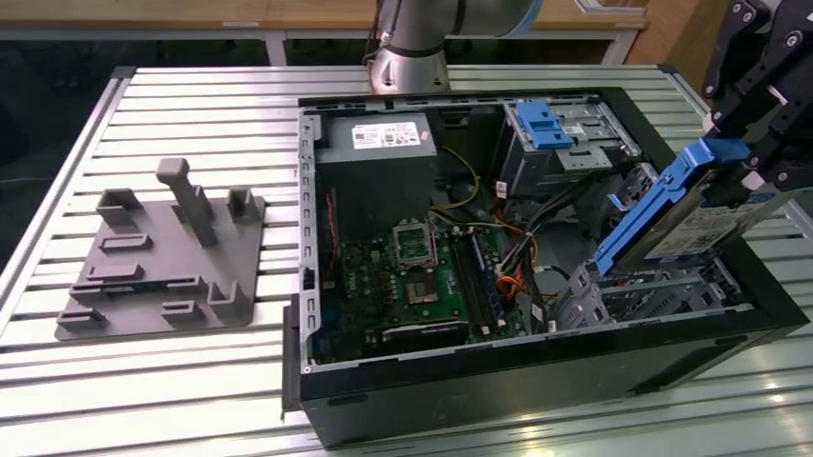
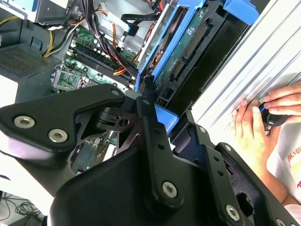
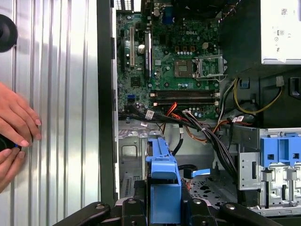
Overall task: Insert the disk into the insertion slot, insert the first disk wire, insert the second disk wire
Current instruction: 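Insert the disk into the insertion slot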
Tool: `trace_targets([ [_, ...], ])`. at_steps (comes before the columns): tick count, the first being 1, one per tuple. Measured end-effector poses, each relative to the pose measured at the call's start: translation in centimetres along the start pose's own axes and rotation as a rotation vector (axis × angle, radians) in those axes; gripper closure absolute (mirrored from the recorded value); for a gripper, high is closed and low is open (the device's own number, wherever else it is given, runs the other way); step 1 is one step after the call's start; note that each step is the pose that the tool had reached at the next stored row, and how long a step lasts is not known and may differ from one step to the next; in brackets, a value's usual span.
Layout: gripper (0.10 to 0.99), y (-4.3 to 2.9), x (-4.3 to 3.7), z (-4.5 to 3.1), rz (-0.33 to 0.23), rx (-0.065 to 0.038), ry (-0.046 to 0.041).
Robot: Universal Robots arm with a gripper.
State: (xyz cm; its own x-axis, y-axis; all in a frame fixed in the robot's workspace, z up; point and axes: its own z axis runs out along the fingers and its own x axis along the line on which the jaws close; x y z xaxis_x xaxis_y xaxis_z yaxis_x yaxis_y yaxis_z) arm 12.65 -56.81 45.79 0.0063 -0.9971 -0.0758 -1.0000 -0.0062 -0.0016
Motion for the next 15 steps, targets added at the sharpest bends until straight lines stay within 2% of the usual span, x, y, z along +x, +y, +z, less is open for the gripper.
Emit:
trace_targets([
  [15,0.722,-0.07,0.02,1.16,-0.001,-0.003,0.0001],
])
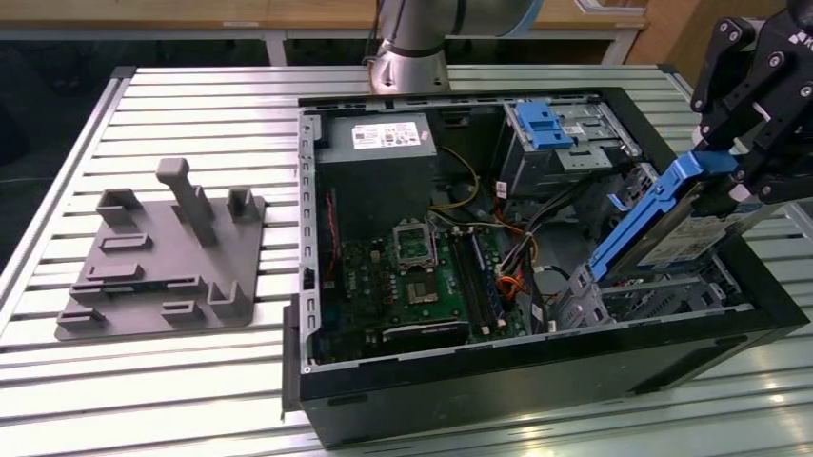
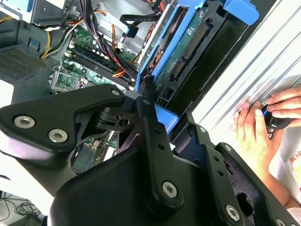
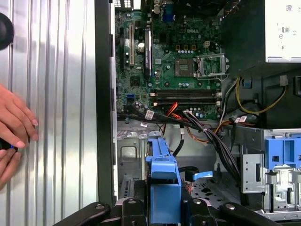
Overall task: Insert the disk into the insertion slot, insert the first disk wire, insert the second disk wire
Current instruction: 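Insert the disk into the insertion slot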
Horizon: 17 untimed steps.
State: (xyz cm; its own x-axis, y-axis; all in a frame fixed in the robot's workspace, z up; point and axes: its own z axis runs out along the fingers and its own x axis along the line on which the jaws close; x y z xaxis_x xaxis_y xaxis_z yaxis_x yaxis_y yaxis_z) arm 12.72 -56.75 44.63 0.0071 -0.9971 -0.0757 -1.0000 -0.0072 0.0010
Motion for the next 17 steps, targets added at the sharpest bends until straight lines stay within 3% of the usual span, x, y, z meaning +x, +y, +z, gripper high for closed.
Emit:
trace_targets([
  [17,0.722,-0.15,0.07,0.92,-0.002,-0.003,-0.0001],
])
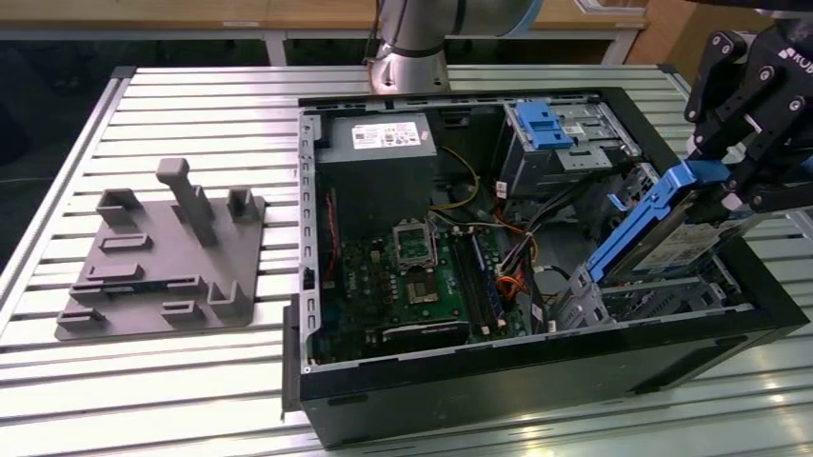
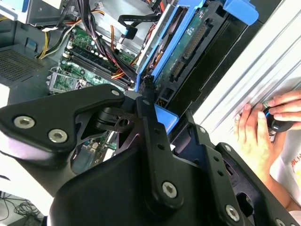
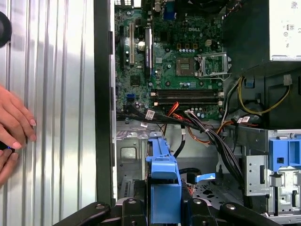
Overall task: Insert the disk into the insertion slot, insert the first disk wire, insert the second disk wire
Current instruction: 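Insert the disk into the insertion slot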
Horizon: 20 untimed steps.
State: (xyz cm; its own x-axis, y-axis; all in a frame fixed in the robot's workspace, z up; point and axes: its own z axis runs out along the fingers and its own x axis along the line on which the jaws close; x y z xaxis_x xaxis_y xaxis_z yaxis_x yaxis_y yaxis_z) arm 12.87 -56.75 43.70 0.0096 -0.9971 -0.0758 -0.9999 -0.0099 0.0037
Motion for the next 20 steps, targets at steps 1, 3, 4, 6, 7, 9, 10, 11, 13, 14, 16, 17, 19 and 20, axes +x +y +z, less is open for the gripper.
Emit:
trace_targets([
  [1,0.722,0.0,0.01,0.07,0.0,0.0,0.0],
  [3,0.722,0.0,0.02,0.22,-0.001,0.0,0.0],
  [4,0.722,0.0,0.02,0.31,-0.001,0.0,0.0],
  [6,0.722,0.0,0.04,0.52,-0.001,0.0,-0.0001],
  [7,0.722,0.0,0.05,0.64,-0.001,0.0,0.0],
  [9,0.722,-0.01,0.07,0.93,-0.001,-0.001,0.0],
  [10,0.722,-0.01,0.09,1.11,-0.001,-0.001,0.0],
  [11,0.722,-0.02,0.1,1.29,-0.001,-0.001,0.0],
  [13,0.722,-0.03,0.13,1.66,-0.001,-0.002,-0.0001],
  [14,0.722,-0.03,0.14,1.84,-0.001,-0.002,-0.0001],
  [16,0.722,-0.04,0.17,2.19,-0.002,-0.002,-0.0001],
  [17,0.722,-0.04,0.18,2.37,-0.002,-0.003,-0.0001],
  [19,0.722,-0.06,0.21,2.74,-0.002,-0.003,0.0],
  [20,0.722,-0.06,0.22,2.93,-0.002,-0.003,0.0],
])
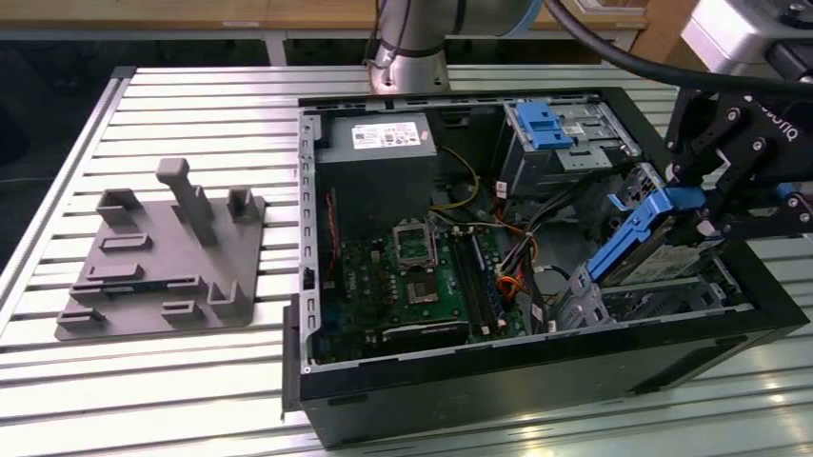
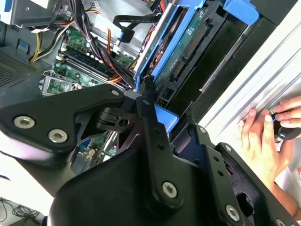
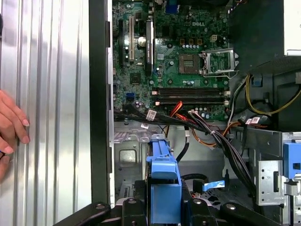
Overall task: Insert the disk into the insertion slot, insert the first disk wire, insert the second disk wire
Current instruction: 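Insert the disk into the insertion slot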
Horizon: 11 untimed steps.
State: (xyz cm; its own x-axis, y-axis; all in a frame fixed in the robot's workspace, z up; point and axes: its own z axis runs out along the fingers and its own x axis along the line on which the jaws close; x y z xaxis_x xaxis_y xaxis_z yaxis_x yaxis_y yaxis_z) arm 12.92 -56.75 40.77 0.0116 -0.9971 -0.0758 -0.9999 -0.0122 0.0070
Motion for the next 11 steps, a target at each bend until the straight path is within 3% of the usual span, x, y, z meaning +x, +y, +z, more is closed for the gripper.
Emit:
trace_targets([
  [7,0.714,-0.05,0.07,0.91,0.0,-0.002,0.0004],
  [10,0.588,-0.05,0.07,0.93,-0.001,-0.002,0.0004],
  [11,0.588,-0.05,0.07,0.94,-0.001,-0.002,0.0002],
])
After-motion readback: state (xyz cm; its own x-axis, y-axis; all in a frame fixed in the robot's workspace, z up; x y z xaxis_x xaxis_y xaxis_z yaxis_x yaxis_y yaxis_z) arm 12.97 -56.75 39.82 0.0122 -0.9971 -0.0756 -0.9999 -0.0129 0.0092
